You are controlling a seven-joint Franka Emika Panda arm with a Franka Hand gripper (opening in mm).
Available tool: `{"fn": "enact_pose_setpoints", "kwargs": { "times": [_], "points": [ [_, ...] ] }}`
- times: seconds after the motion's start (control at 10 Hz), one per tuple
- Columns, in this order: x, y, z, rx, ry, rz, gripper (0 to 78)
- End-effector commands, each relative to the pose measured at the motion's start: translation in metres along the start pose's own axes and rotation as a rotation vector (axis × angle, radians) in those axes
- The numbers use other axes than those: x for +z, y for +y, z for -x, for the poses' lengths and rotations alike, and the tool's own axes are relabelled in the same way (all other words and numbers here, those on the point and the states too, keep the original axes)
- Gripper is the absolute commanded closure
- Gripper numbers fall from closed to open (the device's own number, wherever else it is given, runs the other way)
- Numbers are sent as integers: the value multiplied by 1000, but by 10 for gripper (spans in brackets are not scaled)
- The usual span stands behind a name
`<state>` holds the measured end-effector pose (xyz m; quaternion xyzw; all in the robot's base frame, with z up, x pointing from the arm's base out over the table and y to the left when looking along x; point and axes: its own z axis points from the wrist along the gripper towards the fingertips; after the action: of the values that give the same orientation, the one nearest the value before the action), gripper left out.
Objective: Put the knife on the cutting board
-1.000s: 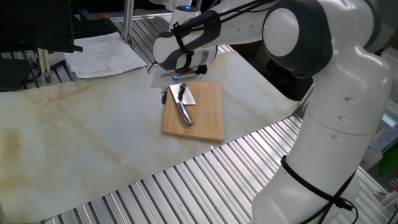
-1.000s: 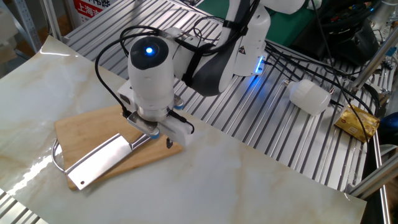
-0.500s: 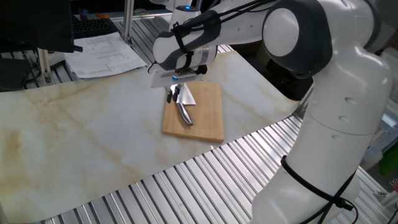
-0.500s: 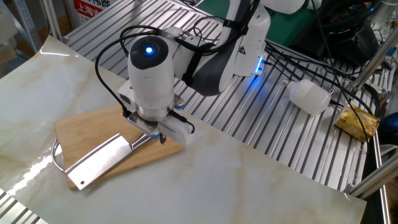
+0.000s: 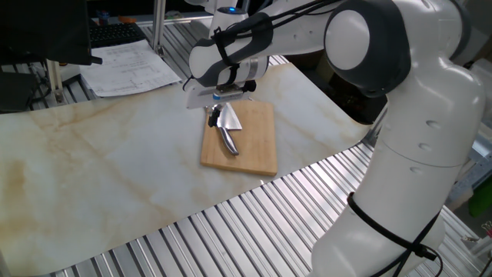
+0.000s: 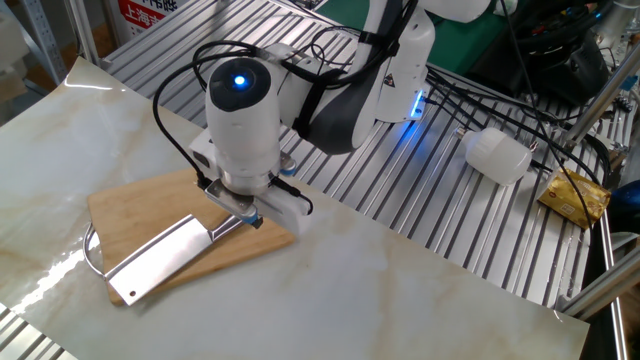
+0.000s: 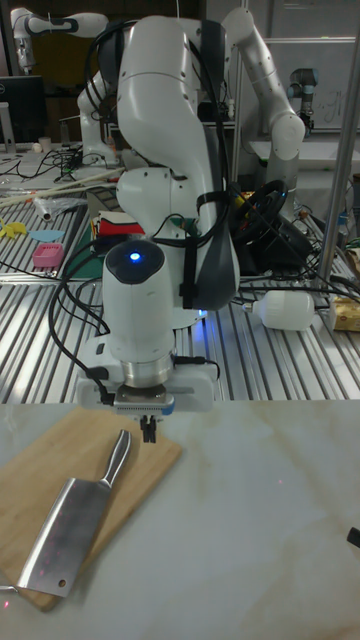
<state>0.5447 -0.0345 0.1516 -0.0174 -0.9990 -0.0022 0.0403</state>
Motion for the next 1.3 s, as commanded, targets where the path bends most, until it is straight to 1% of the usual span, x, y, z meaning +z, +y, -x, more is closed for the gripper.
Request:
{"fn": "enact_pose_setpoints", "kwargs": {
  "times": [0.1, 0.5, 0.6, 0.7, 1.0, 1.3],
  "points": [
    [-21, 82, -33, -62, -9, -14, 764],
    [-20, 84, -32, -61, -11, -16, 764],
    [-19, 88, -35, -45, -23, -11, 764],
    [-20, 89, -36, -39, -24, -14, 764],
    [-21, 88, -37, -29, -29, -19, 764],
    [-19, 84, -34, -32, -29, -13, 764]
  ]
}}
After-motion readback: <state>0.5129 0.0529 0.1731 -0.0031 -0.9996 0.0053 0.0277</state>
